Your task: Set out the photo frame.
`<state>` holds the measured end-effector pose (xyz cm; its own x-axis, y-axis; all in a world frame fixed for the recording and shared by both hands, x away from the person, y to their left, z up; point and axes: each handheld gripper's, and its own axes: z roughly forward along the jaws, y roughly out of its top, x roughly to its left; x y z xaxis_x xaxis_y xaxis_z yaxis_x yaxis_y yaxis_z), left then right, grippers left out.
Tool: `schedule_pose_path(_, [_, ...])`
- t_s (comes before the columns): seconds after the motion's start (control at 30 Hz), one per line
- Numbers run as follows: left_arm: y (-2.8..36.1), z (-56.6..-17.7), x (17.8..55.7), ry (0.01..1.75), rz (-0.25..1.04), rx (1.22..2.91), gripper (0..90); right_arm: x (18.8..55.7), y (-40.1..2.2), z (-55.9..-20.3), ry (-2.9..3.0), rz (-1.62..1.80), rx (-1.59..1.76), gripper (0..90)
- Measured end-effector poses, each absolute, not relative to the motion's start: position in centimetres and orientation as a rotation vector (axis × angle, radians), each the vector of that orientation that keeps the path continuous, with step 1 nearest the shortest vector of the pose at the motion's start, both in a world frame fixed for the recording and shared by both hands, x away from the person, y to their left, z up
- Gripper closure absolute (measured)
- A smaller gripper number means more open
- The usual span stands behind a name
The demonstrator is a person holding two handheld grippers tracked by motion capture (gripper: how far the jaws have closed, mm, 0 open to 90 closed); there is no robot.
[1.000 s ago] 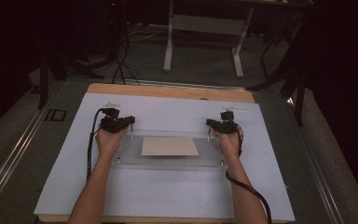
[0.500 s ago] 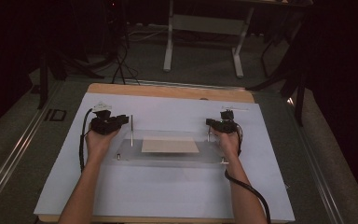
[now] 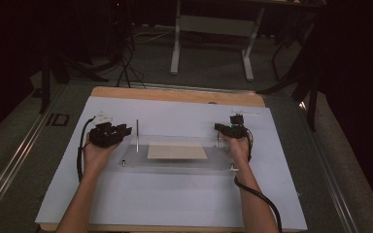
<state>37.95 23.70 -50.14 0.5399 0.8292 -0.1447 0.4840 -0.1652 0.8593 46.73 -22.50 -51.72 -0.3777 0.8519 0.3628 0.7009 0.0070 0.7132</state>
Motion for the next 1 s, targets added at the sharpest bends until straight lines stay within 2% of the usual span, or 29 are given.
schedule_pose_path(0.4, [24.9, -51.3, 36.0, 1.091, 0.487, 1.819, 59.4, 47.0, -22.5, -51.8, 2.099, 1.308, 1.655, 85.3])
schedule_pose_path(0.47, [25.0, -51.4, 35.7, 1.093, 0.5, 1.817, 54.9, 47.0, -22.5, -51.8, 2.1, 1.305, 1.661, 85.3])
schedule_pose_path(0.8, [24.8, -52.4, 35.0, 1.095, 0.539, 1.866, 44.5, 47.1, -22.5, -51.8, 2.104, 1.314, 1.665, 85.3])
schedule_pose_path(1.0, [24.6, -52.9, 34.7, 1.047, 0.488, 1.889, 42.7, 47.2, -22.5, -51.8, 2.106, 1.314, 1.673, 85.2])
